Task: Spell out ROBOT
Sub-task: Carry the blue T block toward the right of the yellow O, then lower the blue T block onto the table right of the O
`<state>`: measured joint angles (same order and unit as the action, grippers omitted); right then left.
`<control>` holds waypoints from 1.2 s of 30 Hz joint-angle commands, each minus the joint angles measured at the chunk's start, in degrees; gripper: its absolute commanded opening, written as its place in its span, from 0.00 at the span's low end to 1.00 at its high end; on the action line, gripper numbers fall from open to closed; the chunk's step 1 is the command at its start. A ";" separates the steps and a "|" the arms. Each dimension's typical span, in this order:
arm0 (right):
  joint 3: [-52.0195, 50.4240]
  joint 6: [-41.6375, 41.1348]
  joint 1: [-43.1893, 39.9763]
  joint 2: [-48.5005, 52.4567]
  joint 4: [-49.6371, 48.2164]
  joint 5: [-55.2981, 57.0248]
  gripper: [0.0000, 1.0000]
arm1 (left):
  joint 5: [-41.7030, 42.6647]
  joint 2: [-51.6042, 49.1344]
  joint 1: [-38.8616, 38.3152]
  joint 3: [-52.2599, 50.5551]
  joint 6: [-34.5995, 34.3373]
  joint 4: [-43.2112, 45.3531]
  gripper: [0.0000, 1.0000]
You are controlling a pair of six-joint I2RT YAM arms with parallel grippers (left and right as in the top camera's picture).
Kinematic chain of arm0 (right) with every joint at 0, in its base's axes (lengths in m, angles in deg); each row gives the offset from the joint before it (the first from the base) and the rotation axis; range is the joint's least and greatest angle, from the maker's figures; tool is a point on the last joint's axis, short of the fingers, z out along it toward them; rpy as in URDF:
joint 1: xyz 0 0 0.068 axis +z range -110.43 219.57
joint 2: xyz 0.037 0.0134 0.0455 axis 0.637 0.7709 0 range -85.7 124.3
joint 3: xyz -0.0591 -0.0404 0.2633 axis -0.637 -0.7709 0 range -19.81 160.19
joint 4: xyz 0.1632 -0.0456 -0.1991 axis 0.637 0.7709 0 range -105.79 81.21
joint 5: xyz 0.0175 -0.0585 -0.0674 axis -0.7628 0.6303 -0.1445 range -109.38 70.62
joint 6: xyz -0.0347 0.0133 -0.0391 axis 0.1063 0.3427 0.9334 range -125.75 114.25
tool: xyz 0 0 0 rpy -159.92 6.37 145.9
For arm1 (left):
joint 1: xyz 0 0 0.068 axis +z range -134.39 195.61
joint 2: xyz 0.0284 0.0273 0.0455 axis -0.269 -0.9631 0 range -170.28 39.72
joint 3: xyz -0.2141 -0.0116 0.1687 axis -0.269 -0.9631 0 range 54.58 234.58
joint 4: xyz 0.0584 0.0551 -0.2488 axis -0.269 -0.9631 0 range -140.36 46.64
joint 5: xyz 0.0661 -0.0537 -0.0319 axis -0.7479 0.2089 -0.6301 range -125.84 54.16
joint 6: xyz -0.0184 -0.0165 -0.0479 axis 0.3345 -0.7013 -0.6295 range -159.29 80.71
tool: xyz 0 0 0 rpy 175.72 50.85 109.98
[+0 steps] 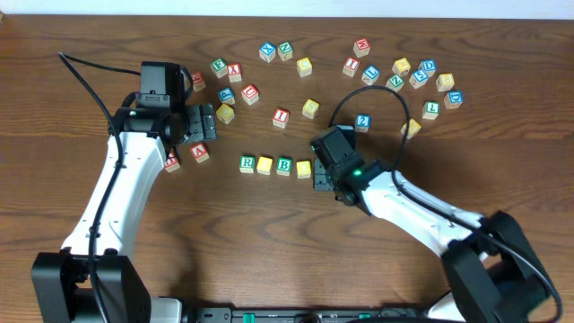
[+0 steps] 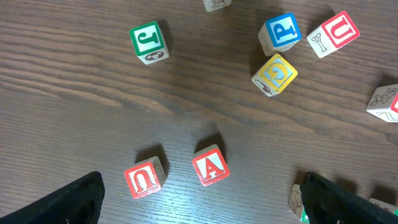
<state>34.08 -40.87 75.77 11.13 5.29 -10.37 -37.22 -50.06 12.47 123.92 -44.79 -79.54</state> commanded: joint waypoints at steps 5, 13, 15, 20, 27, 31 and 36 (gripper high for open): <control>-0.39 0.87 0.66 1.66 -1.62 -0.28 0.13 | 0.37 0.09 0.24 -0.55 0.79 -0.22 0.99; -0.37 0.92 0.66 1.64 -2.71 -0.39 0.14 | 0.37 0.09 0.22 -0.55 0.79 -0.22 0.99; -0.37 1.25 0.66 1.64 -3.26 -0.39 0.14 | 0.37 0.09 0.22 -0.55 0.79 -0.22 0.99; -0.37 1.86 0.66 1.64 -4.26 -0.46 0.15 | 0.37 0.09 0.22 -0.55 0.79 -0.22 0.99; -0.37 3.74 0.66 1.66 -5.16 -0.87 0.16 | 0.37 0.09 0.22 -0.55 0.79 -0.22 0.99; -0.37 3.91 0.66 1.66 -5.29 -1.31 0.16 | 0.37 0.09 0.22 -0.55 0.79 -0.22 0.99; -0.39 3.89 0.66 1.73 -5.44 -1.73 0.16 | 0.37 0.09 0.22 -0.55 0.79 -0.22 0.99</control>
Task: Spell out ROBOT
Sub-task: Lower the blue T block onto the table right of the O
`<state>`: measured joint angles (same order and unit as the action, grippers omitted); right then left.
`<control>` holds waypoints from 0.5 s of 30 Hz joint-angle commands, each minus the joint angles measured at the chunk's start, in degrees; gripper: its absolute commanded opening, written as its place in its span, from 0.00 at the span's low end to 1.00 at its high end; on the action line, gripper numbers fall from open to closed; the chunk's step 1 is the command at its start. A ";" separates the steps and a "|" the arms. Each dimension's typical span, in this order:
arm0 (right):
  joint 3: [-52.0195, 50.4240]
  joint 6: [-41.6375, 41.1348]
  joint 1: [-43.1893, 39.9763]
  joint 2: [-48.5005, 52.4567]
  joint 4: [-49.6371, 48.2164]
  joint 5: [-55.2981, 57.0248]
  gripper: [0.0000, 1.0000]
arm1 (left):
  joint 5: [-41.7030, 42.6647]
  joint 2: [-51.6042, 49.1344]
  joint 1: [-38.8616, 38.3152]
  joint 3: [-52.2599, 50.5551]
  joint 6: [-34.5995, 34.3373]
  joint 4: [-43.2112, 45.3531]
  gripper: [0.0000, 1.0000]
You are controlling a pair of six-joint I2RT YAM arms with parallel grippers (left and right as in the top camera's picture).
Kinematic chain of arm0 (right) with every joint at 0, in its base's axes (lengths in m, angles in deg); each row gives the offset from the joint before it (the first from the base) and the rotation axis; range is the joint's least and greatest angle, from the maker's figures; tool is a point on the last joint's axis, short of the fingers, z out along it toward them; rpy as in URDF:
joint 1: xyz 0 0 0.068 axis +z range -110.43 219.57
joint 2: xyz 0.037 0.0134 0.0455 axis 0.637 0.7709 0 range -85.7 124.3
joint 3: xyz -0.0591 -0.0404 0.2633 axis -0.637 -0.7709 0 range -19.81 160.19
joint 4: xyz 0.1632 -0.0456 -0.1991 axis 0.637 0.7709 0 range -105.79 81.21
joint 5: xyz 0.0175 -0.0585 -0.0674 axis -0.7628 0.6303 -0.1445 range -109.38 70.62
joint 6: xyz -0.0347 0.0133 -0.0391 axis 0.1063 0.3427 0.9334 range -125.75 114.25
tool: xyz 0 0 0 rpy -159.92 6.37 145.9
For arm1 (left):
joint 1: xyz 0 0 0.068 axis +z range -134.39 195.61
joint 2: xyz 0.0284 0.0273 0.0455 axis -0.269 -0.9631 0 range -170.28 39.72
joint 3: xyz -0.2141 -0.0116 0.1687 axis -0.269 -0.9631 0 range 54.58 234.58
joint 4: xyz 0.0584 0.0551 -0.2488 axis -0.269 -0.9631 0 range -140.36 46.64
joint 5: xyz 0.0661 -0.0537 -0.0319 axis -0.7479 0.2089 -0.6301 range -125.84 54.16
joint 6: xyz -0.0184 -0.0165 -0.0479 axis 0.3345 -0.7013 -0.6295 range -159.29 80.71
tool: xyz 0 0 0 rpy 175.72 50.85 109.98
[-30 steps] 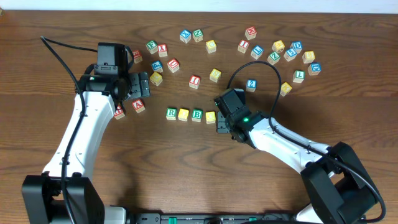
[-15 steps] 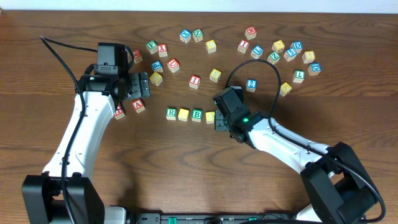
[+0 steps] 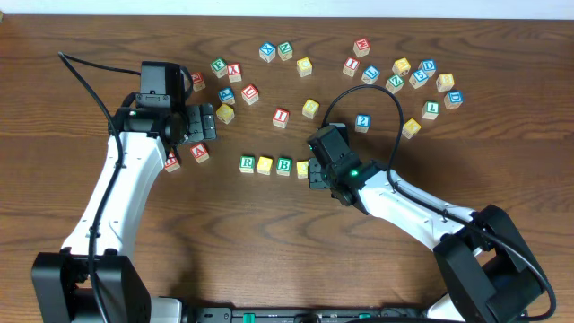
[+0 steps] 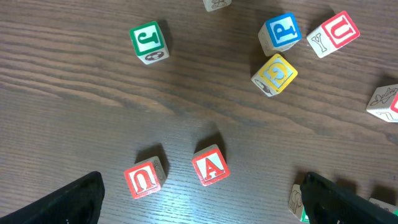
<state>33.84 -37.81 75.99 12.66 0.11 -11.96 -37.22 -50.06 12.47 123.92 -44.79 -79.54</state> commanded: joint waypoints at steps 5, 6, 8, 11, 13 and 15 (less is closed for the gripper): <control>-0.15 0.85 0.44 0.24 -0.13 -0.11 0.15 | 0.37 0.09 0.22 -0.55 0.79 -0.22 0.99; -0.15 0.85 0.44 0.24 -0.11 -0.11 0.15 | 0.37 0.09 0.22 -0.55 0.79 -0.22 0.99; -0.15 0.85 0.44 0.24 -0.07 -0.11 0.15 | 0.37 0.09 0.22 -0.55 0.79 -0.22 0.99; -0.15 0.96 0.44 0.72 -0.11 -0.11 0.15 | 0.37 0.09 0.22 -0.55 0.79 -0.22 0.99; -0.15 1.03 0.44 1.14 -0.28 -0.13 0.16 | 0.37 0.09 0.22 -0.55 0.79 -0.22 0.99; -0.15 1.05 0.44 1.14 -0.28 -0.11 0.15 | 0.37 0.09 0.22 -0.55 0.79 -0.22 0.99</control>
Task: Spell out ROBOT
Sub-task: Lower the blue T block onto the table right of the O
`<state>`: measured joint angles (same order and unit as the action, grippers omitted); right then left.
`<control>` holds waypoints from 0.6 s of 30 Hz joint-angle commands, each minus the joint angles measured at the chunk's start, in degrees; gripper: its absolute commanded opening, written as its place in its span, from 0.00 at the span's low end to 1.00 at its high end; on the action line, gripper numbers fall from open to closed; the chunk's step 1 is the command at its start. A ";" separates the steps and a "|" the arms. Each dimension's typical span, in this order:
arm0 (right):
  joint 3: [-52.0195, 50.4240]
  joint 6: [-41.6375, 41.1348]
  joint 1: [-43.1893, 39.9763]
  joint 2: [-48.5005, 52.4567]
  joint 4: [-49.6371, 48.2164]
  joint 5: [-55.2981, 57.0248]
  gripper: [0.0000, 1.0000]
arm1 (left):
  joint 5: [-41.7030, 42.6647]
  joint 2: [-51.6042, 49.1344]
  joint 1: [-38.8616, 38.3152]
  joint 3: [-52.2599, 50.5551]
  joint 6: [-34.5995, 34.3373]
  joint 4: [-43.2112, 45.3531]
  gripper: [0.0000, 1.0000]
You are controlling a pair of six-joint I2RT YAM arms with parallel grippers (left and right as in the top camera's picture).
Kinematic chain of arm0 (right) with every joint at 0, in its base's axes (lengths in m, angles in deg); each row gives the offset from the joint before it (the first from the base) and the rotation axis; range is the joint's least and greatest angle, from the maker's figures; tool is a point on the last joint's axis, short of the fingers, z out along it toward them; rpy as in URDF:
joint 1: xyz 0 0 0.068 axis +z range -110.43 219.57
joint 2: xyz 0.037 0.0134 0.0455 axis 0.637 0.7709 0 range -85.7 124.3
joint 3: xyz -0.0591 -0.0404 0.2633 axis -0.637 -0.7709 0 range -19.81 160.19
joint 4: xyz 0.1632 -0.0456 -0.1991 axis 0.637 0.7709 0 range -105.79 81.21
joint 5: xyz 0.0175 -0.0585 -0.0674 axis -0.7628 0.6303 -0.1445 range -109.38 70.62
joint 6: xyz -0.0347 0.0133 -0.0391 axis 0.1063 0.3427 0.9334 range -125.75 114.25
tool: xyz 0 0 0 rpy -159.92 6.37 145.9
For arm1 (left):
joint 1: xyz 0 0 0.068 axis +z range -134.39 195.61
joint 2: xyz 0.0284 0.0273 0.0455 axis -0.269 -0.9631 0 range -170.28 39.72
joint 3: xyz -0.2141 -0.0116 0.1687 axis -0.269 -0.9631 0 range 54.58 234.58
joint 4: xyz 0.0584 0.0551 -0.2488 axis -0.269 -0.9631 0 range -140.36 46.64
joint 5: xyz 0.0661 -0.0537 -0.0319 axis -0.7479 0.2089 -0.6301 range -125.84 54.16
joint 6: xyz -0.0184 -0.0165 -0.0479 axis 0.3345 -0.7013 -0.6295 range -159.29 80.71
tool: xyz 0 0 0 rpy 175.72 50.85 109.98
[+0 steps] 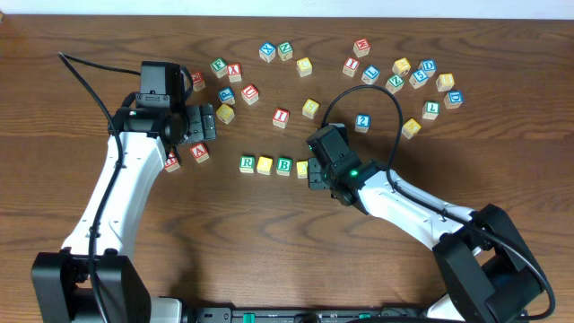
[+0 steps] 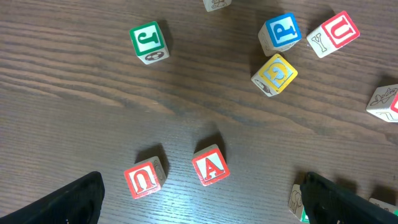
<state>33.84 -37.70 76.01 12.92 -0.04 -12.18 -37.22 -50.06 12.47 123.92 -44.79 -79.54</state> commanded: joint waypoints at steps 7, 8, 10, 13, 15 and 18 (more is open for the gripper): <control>-0.15 1.38 0.42 0.94 -0.11 0.11 0.15 | 0.37 0.09 0.22 -0.55 0.79 -0.22 0.99; -0.15 1.38 0.42 0.94 -0.11 0.11 0.15 | 0.37 0.09 0.22 -0.55 0.79 -0.22 0.99; -0.15 1.38 0.42 1.27 -0.20 0.11 0.15 | 0.37 0.09 0.22 -0.55 0.79 -0.22 0.99; -0.15 1.40 0.42 1.81 -0.57 0.11 0.16 | 0.37 0.09 0.22 -0.55 0.79 -0.22 0.99; -0.15 1.40 0.42 1.81 -0.59 0.11 0.16 | 0.37 0.09 0.22 -0.55 0.79 -0.22 0.99; -0.15 1.79 0.42 1.84 -0.57 0.11 0.16 | 0.37 0.09 0.22 -0.55 0.79 -0.22 0.99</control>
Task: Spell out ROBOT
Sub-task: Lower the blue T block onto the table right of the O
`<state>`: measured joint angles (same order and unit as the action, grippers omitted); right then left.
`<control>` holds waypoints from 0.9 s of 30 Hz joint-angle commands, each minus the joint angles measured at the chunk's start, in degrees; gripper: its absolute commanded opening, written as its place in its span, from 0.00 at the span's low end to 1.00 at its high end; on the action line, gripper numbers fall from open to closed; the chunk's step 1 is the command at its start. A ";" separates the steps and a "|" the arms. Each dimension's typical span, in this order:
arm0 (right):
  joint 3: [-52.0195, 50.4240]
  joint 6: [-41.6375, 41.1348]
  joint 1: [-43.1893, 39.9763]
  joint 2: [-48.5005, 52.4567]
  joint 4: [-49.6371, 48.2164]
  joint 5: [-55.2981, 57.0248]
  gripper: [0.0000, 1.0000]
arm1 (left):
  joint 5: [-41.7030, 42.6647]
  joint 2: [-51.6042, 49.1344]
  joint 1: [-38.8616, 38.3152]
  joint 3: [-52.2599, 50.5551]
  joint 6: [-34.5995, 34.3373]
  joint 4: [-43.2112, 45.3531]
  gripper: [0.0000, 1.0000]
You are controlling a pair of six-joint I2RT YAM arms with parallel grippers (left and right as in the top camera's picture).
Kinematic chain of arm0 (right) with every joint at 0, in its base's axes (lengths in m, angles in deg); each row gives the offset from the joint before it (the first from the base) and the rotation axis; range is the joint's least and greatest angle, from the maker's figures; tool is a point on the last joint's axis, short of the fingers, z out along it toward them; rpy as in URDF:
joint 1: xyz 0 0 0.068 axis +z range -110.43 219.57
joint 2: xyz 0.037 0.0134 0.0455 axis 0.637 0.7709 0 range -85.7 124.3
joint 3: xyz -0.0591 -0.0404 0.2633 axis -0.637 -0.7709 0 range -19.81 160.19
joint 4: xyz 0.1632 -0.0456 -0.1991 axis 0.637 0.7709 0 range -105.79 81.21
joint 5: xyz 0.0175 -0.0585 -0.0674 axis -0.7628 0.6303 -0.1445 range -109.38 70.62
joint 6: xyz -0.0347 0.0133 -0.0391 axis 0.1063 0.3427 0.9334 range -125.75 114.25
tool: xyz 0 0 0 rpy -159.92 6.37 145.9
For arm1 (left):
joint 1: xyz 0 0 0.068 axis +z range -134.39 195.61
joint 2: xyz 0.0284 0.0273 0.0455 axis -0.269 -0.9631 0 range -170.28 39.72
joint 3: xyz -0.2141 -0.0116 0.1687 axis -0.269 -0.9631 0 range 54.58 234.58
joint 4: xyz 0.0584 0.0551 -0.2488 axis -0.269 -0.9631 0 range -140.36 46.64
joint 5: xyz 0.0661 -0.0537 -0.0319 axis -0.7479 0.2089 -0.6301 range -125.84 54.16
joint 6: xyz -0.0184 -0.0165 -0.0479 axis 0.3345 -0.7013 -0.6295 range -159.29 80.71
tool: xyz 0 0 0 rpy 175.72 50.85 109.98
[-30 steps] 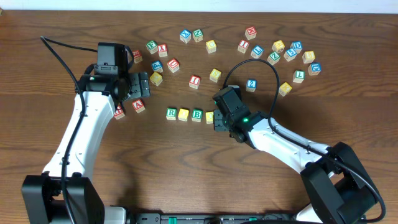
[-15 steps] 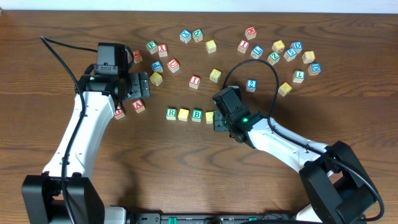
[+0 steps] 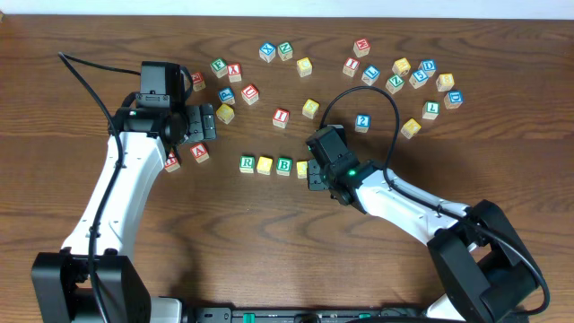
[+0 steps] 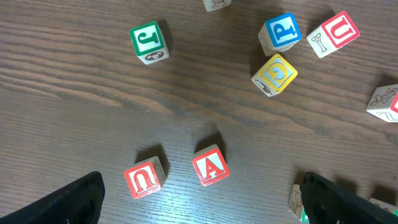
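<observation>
A row of blocks lies at mid-table in the overhead view: green R [image 3: 247, 163], a yellow block [image 3: 265, 165], green B [image 3: 284, 166], and a second yellow block [image 3: 301, 167]. My right gripper [image 3: 314, 177] hangs over this last block's right side and hides part of it. Whether its jaws hold the block cannot be told. My left gripper [image 3: 199, 123] hovers open at the left. In the left wrist view its fingers [image 4: 74, 199] stand wide apart, with red A [image 4: 209, 165] and red U [image 4: 144, 177] on the table between them.
Several loose letter blocks are scattered along the far side [image 3: 359, 67] and near the left arm: green J [image 4: 148, 42], blue P [image 4: 280, 32], a yellow block [image 4: 274, 74]. A red I block [image 3: 282, 117] and a yellow one [image 3: 310, 109] lie behind the row.
My right gripper has edged very slightly left over the fourth block. The left arm and the blocks stay where they were.
At first my right gripper stood just right of the row's fourth block, which showed whole. It then stood further left, covering that block's right side, and has stayed there. My left gripper hovered open over A and U throughout.
</observation>
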<state>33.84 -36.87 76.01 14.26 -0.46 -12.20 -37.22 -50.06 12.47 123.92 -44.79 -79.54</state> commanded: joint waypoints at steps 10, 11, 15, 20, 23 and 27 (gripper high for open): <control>-0.26 1.18 0.42 1.25 -0.61 -0.28 0.17 | 0.37 0.09 0.22 -0.55 0.79 -0.22 0.99; -0.26 1.18 0.42 1.25 -0.61 -0.26 0.18 | 0.37 0.09 0.22 -0.55 0.79 -0.22 0.99; -0.26 1.20 0.42 1.25 -0.61 -0.26 0.21 | 0.37 0.09 0.22 -0.55 0.79 -0.22 0.99; -0.26 1.18 0.42 1.25 -0.61 -0.26 0.30 | 0.37 0.09 0.24 -0.55 0.79 -0.22 0.99; -0.26 1.18 0.42 1.25 -0.61 -0.26 0.31 | 0.37 0.09 0.22 -0.55 0.79 -0.22 0.99; -0.26 1.18 0.42 1.25 -0.63 -0.26 0.31 | 0.37 0.09 0.22 -0.55 0.79 -0.22 0.99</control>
<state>33.84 -36.10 76.01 15.11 -1.05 -12.38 -37.22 -50.06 12.47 123.92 -44.79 -79.54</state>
